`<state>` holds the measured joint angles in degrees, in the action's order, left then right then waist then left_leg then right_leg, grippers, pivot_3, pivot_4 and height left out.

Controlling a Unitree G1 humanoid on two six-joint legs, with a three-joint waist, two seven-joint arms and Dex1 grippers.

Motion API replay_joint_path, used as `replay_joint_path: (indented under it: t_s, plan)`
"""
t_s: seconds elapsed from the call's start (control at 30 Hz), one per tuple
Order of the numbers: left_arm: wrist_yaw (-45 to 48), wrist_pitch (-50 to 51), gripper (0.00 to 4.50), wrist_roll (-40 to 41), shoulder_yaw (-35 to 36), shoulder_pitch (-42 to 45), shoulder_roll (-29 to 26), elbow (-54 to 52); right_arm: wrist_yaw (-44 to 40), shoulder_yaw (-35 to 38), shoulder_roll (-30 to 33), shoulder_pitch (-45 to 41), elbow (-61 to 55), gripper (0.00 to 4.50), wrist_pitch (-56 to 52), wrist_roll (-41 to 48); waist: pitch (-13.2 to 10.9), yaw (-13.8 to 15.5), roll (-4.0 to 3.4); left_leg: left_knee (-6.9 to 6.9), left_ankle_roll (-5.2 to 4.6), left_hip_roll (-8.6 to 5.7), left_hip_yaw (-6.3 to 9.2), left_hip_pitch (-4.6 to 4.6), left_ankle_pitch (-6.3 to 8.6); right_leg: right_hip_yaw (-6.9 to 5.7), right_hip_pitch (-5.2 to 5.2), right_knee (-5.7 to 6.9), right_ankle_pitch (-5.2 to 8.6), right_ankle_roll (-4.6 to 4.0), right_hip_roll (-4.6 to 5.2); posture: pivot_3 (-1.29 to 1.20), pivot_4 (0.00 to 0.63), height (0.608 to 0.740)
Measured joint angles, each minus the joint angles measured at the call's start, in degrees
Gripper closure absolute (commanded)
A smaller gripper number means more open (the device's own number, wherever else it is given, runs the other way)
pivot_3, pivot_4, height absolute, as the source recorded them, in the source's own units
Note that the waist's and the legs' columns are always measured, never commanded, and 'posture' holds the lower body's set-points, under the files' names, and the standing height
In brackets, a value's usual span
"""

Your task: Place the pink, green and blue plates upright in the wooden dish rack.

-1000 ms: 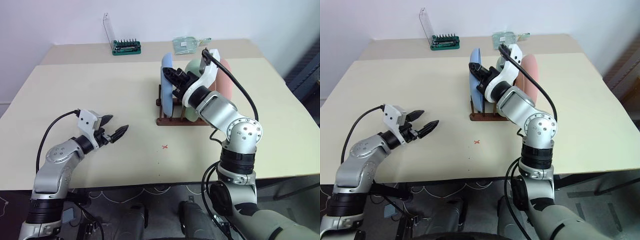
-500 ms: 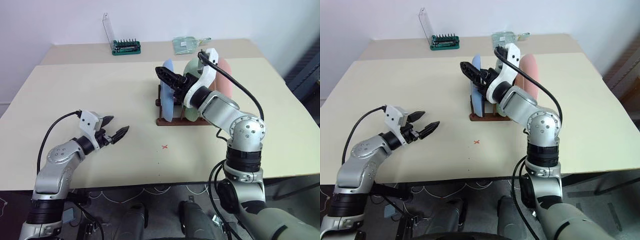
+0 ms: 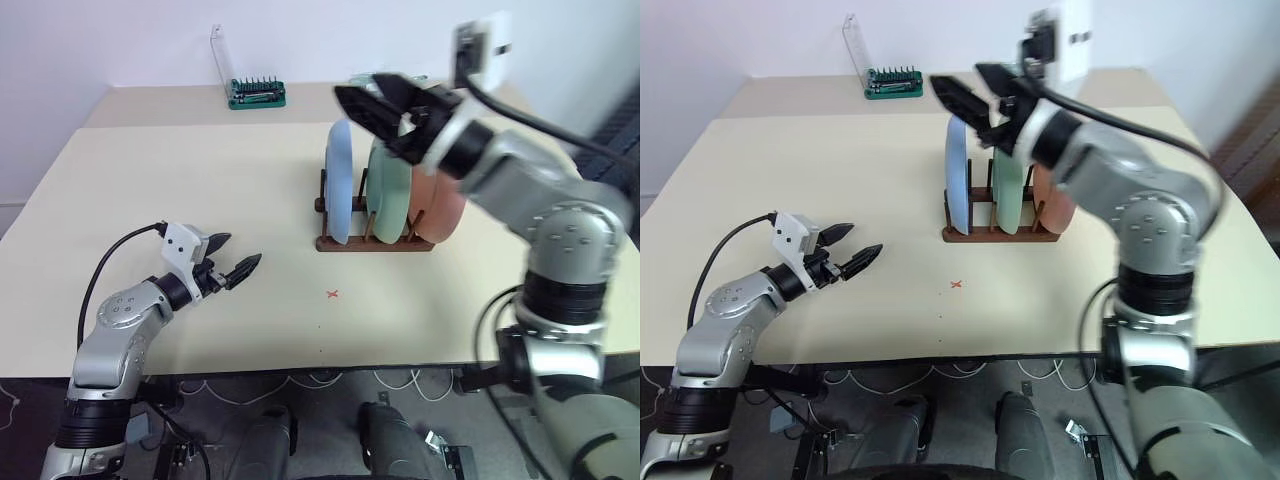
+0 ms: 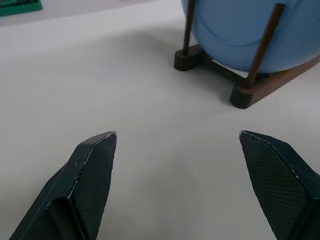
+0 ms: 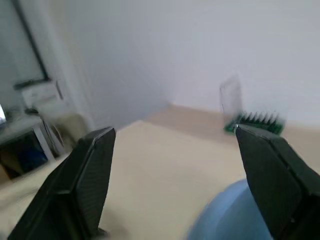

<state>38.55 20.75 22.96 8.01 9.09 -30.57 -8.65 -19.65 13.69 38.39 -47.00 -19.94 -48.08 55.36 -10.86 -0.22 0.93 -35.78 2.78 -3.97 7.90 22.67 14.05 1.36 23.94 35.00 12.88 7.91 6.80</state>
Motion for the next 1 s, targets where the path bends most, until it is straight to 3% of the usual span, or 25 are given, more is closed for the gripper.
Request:
replay_joint_path:
  t_s: [0.07,0.2,0.37,0.57,1.0]
  plan:
    - [0.2,-0.1,0.46,0.0,0.2,-0.3,-0.3,0.5,-7.2,4.9,6.8,6.7,-0.3,0.64,2.2,-1.5,0.0,-0.3,0.0,-0.1,-0.18,0.0,-0.08,-0.03,0.11,0.02,-0.08,-0.03,0.03,0.04,0.02,0.0,0.15,0.74]
    - [0.9,-1.3,0.46,-0.4,0.0,0.1,-0.6,1.6,-17.2,12.4,13.8,23.8,1.4,0.64,6.2,-6.6,0.0,-0.4,0.0,-0.13,-0.19,0.03,-0.13,-0.1,0.11,0.03,-0.14,-0.02,0.04,0.05,0.02,0.0,0.15,0.74]
    - [1.4,-2.7,0.46,-1.3,0.0,0.7,-1.1,4.7,-23.7,15.0,14.7,39.4,3.3,0.64,13.2,-16.0,0.0,-0.7,-0.19,-0.16,-0.19,0.12,-0.31,-0.25,0.12,0.11,-0.19,0.02,0.04,0.05,0.01,0.0,0.15,0.74]
    - [0.9,-3.8,0.46,-2.8,-0.5,3.1,-0.8,6.3,-25.8,11.5,14.1,41.3,10.6,0.64,22.4,-24.7,0.0,-0.4,-0.2,-0.28,-0.18,0.11,-0.3,-0.24,0.12,0.12,-0.27,0.0,0.04,0.05,0.01,0.0,0.15,0.74]
    - [-0.2,-4.1,0.46,-3.8,-0.2,2.2,-1.0,6.7,-27.9,11.7,10.2,43.7,18.0,0.64,27.2,-26.9,0.0,-0.4,-0.2,-0.29,-0.18,0.09,-0.25,-0.25,0.12,0.12,-0.29,0.01,0.04,0.06,0.01,0.0,0.15,0.74]
